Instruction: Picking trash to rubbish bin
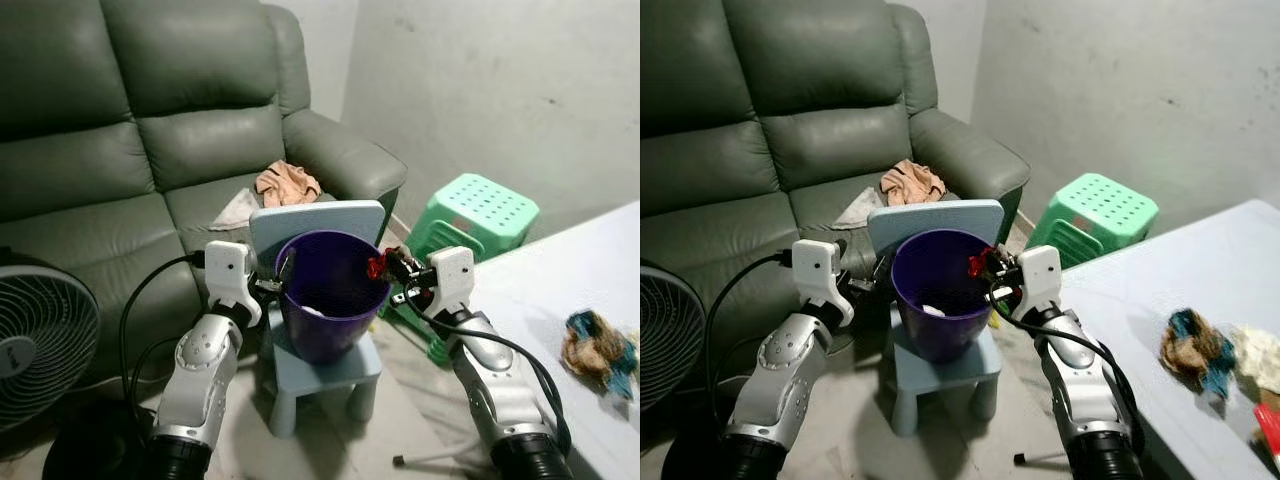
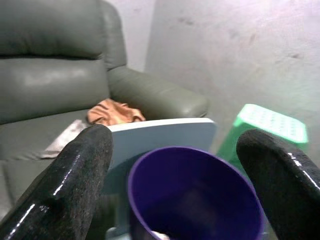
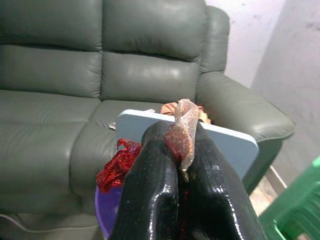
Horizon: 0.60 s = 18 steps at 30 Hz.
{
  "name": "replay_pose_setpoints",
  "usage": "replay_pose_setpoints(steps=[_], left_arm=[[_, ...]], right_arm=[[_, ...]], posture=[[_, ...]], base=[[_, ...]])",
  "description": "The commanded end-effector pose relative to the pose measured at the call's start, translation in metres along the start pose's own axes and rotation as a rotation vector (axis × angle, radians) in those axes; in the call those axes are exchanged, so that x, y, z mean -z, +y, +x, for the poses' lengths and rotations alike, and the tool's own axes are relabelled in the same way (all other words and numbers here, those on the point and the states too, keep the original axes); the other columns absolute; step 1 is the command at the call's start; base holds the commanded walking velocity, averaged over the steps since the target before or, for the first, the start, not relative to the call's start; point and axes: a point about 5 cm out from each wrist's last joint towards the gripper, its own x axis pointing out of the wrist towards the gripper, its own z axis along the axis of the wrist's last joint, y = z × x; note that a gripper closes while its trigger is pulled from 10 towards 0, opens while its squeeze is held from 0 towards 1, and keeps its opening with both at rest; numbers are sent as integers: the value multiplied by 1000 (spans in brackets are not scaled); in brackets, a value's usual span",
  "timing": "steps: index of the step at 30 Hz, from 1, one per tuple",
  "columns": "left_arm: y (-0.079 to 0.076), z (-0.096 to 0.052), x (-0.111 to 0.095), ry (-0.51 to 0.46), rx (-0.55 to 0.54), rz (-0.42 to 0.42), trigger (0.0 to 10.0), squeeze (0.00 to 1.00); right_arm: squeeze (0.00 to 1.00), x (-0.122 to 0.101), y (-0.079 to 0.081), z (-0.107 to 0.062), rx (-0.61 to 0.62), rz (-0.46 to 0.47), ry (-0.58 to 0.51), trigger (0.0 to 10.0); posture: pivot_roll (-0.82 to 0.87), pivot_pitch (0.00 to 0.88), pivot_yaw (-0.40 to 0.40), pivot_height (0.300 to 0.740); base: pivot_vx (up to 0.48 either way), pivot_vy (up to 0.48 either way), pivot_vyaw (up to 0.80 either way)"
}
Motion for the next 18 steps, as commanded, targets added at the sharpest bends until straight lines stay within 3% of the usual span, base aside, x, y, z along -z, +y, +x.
replay_pose_setpoints(steps=[1,12,18], left_arm=[[-8,5,-8,-26,27,-3,10000,0],[-7,6,-11,-34,23,-2,10000,0],[-13,4,-12,-63,16,13,10000,0]], right_arm=[[0,-5,-5,0,7,-10,-9,10000],[0,-3,0,2,-20,-4,-7,10000],[0,-1,1,2,-39,-30,6,10000]], posture=[[50,0,-118,740],[58,0,-119,740],[62,0,-122,740]], base=[[364,0,0],[364,0,0],[0,0,0]])
